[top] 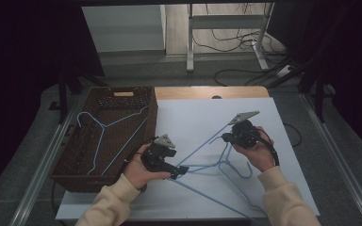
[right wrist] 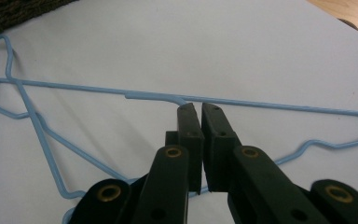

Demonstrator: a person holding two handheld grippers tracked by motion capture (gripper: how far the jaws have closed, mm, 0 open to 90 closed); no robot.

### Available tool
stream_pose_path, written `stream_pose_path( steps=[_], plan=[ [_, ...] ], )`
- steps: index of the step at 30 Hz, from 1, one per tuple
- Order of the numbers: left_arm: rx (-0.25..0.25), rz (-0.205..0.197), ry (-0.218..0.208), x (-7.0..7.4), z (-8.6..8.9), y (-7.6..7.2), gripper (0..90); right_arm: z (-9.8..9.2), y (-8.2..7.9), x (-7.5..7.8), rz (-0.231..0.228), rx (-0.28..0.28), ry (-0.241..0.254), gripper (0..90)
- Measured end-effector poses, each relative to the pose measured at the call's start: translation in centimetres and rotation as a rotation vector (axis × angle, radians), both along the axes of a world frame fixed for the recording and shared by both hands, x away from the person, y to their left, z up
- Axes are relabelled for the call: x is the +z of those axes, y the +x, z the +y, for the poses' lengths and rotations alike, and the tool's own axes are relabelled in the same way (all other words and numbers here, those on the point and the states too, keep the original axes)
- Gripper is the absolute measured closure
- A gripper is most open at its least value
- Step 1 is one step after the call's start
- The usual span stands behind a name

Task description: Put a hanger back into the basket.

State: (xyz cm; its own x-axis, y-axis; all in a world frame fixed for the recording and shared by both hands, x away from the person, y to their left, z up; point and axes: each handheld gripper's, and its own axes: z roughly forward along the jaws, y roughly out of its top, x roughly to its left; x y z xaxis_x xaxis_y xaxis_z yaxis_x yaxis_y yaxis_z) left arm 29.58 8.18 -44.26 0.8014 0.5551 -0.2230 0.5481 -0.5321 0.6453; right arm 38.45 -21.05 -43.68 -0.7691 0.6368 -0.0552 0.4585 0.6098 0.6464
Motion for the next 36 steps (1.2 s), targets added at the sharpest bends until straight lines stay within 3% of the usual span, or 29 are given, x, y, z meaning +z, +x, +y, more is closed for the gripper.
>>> stream_pose_path(
  steps=[12, 27, 32, 36],
  plan=[
    [-0.025, 0.02, 0.081, -1.3, -2.7, 0.9, 22.0, 0.2, -0.2, 0.2, -0.004, 0.007, 0.001, 87.2],
    [-0.038, 0.038, 0.112, -4.3, -5.2, 2.0, 29.0, 0.4, -0.4, 0.2, -0.001, 0.024, 0.003, 87.2],
    [-0.044, 0.009, 0.151, -5.2, -5.6, 2.2, 35.1, 0.5, -0.4, 0.1, -0.004, 0.028, -0.001, 87.2],
    [-0.048, 0.001, 0.162, -5.6, -5.8, 2.3, 46.7, 0.6, -0.5, 0.2, -0.004, 0.028, 0.004, 87.2]
  ],
)
